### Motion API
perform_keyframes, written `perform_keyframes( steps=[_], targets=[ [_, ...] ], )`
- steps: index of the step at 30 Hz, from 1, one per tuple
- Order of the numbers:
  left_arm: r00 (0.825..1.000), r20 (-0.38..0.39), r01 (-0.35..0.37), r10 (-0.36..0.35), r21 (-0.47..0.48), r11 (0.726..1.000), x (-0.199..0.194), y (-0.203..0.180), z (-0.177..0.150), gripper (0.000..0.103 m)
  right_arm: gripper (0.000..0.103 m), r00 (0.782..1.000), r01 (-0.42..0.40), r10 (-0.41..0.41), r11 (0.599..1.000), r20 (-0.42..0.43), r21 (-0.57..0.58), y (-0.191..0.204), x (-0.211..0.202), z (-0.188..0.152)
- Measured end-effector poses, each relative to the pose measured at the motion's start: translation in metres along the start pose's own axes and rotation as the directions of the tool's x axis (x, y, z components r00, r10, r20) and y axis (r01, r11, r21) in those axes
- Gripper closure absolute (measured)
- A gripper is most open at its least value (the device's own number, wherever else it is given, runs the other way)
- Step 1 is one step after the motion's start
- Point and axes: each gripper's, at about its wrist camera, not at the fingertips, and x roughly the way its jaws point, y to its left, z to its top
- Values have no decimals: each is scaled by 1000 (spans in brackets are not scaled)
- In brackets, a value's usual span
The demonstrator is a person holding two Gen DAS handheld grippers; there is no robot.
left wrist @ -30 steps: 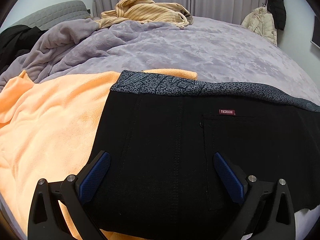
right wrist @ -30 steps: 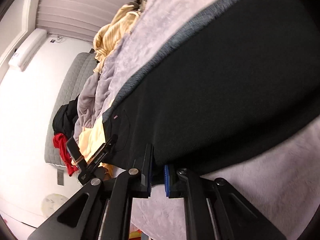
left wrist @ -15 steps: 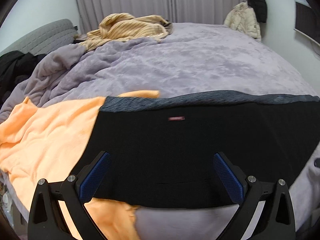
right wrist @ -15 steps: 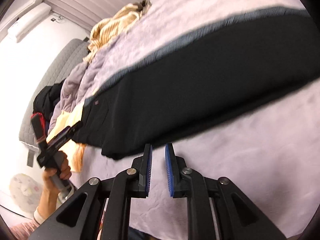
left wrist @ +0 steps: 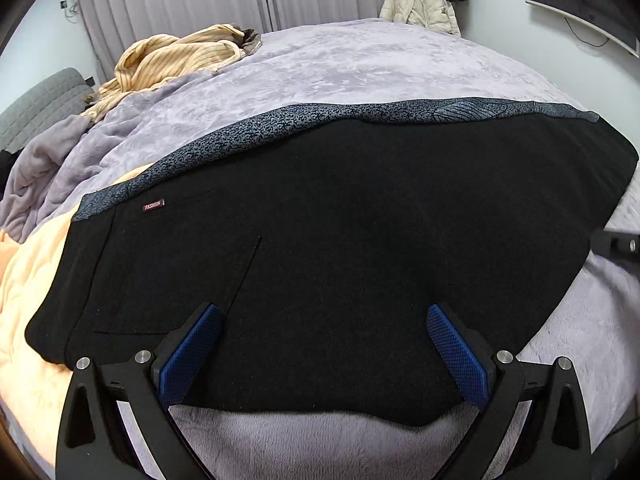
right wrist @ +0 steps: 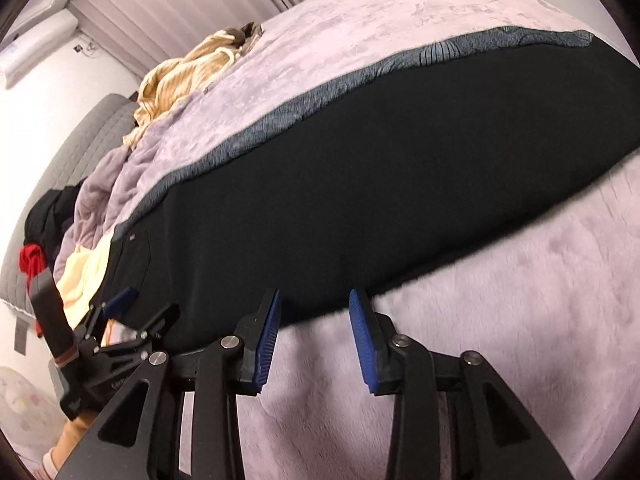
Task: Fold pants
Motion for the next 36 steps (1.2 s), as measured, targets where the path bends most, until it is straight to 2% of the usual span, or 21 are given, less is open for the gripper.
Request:
perform_keyframes(
  steps=[9, 14, 17, 19, 22, 27, 31, 33, 36],
  targets=[
    [1000, 13, -12, 13, -37, 999, 1, 2, 3, 0, 63, 995, -91, 90, 995, 42, 27, -17, -3, -17],
    [1000, -23, 10, -11, -42, 999, -4, 11, 12, 0, 63, 996, -53, 55, 998, 68, -29, -9, -2, -22],
    [1000, -2, -29, 28, -36, 999, -14, 25, 14, 0, 63, 996, -48, 51, 998, 78, -49, -9, -3, -23],
    [998, 12, -60, 61, -48, 997, -22, 44, 14, 0, 63, 995, -56, 60, 997, 82, -52, -11, -3, -24],
    [997, 10, -71, 73, -120, 990, -32, 91, 11, 0, 63, 994, -60, 66, 996, 87, -60, -13, -3, -26],
    [992, -19, -127, 127, -294, 947, -43, 193, -6, 0, 63, 995, -34, 42, 996, 94, -82, -9, -2, -28],
    [999, -37, -16, 1, -388, 922, -39, 252, -25, 0, 63, 994, -21, 30, 996, 101, -91, -7, -2, -29],
    [996, -27, 67, -84, -396, 916, -35, 260, -30, 0, 63, 994, -7, 18, 995, 104, -99, -5, -1, -30],
    [984, -2, 165, -180, -387, 907, -35, 243, -37, 0, 63, 995, 18, -7, 995, 101, -101, -1, 0, -28]
  ],
)
